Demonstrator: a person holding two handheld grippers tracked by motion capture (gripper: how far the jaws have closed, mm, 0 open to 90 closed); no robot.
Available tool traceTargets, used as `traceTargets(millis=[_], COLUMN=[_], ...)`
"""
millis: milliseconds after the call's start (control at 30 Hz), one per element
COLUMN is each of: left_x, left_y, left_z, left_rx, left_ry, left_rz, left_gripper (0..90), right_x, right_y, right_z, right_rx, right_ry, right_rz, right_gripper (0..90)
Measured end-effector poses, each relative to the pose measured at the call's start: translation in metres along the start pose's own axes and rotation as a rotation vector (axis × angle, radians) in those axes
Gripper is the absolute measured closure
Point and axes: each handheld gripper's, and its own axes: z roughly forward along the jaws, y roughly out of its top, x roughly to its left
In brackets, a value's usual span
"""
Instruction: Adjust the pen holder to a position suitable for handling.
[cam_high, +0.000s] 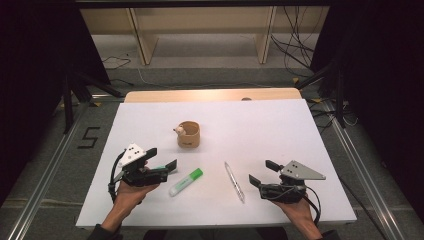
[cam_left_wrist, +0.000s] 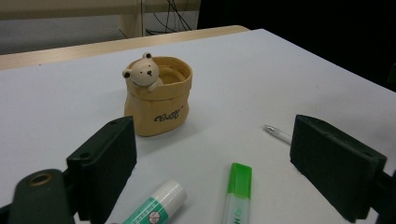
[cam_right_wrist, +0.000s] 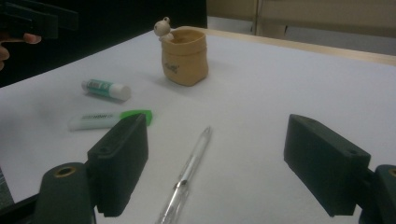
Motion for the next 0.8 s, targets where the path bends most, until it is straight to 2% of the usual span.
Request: traceTargets(millis=[200,233,367,500,567,633,800], left_x=[0.007,0.010,0.015,0.022,0.028,0.029,0.038], left_y=[0.004,0.005,0.007,0.009,0.010,0.011,0.013], left_z=[0.007,0.011,0.015,0.021,0.026,0.027,0.042], left_rx=[0.011,0.013,0.015,0.028,0.038,0.036,0.066], left_ry=[0.036,0.050,0.068,0.105,0.134,0.135,0.184], left_rz=[0.009,-0.006,-0.007,-0.016,-0.023,-0.030,-0.043], left_gripper=[14.5,14.6,15.3,16.8,18.3,21.1,29.1], right_x=[-0.001,-0.001,-0.001,-0.001,-0.001,-0.001,-0.001], right_y=[0.000,0.000,0.000,-0.001,-0.001,-0.001,-0.001], right_z=[0.000,0.001,0.000,0.001,0.001,0.001,0.002], right_rx=[0.003,0.002,0.003,0.009,0.007,0.007,0.011], right_ry=[-0.004,-0.006,-0.007,-0.008,-0.009,-0.009,-0.014], right_rz=[0.000,0.001,-0.001,-0.001,-0.001,-0.001,-0.002], right_gripper=[23.1,23.1,23.2,23.2,23.3,23.3,23.6])
